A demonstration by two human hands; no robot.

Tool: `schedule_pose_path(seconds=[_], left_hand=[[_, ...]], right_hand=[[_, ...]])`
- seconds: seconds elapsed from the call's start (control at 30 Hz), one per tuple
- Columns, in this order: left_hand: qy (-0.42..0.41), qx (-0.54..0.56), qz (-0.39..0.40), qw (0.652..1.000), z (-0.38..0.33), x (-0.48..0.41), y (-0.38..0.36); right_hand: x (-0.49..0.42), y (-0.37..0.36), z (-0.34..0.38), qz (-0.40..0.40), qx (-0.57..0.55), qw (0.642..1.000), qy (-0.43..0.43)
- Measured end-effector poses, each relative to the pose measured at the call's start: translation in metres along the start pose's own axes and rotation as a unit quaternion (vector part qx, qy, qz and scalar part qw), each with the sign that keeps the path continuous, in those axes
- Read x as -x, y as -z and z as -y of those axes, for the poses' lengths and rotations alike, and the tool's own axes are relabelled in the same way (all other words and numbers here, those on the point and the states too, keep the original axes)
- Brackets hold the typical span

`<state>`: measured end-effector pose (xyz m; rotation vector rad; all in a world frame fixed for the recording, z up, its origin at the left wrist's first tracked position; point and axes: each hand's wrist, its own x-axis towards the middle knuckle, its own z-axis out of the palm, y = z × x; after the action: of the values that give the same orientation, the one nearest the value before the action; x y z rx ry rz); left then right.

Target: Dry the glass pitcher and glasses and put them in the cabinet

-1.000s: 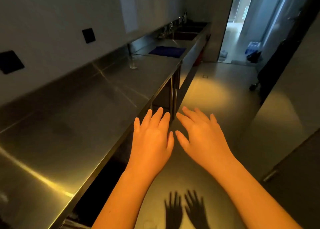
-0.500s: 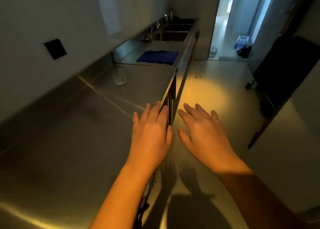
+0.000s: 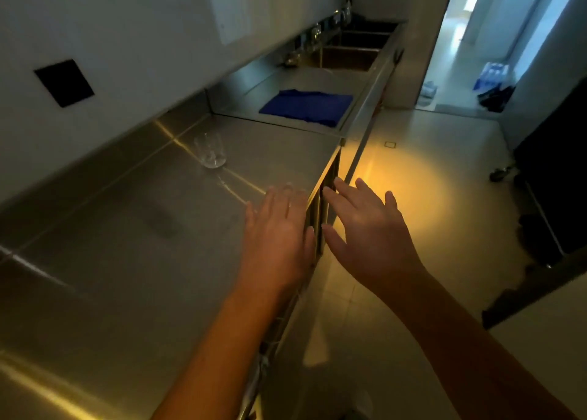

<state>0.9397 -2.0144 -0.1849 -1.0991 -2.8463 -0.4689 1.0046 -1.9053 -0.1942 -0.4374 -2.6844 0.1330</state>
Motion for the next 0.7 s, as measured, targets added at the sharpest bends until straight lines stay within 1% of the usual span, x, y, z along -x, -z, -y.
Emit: schedule_pose_path(seconds=[0.07, 0.17, 0.27, 0.4, 0.5, 0.6, 0.7], left_hand=[[0.016, -0.006, -0.015, 1.0, -0.008, -0.028, -0.007], [0.039, -0.007, -0.016, 0.999, -0.016, -0.066, -0.017], [0.06, -0.013, -0.027, 0.998, -0.017, -0.101, -0.03], [0.072, -0.028, -0.008, 0.997, -0.011, -0.14, -0.045], [0.082, -0.044, -0.016, 0.996, -0.001, -0.171, -0.055], [0.097, -0.041, -0.022, 0.994, 0.019, -0.199, -0.063], [0.1, -0.024, -0.075, 0.992, 0.048, -0.23, -0.07]], right_hand=[[-0.031, 0.0, -0.019, 0.035, -0.006, 0.999, 0.017], [-0.07, -0.008, -0.048, 0.09, -0.015, 0.995, 0.044], [-0.103, -0.023, -0.071, 0.101, -0.038, 0.993, 0.049], [-0.136, -0.045, -0.091, 0.136, -0.032, 0.988, 0.07], [-0.166, -0.071, -0.102, 0.124, -0.034, 0.988, 0.083], [-0.201, -0.101, -0.1, 0.083, -0.039, 0.99, 0.11], [-0.241, -0.129, -0.091, 0.07, -0.028, 0.989, 0.131]])
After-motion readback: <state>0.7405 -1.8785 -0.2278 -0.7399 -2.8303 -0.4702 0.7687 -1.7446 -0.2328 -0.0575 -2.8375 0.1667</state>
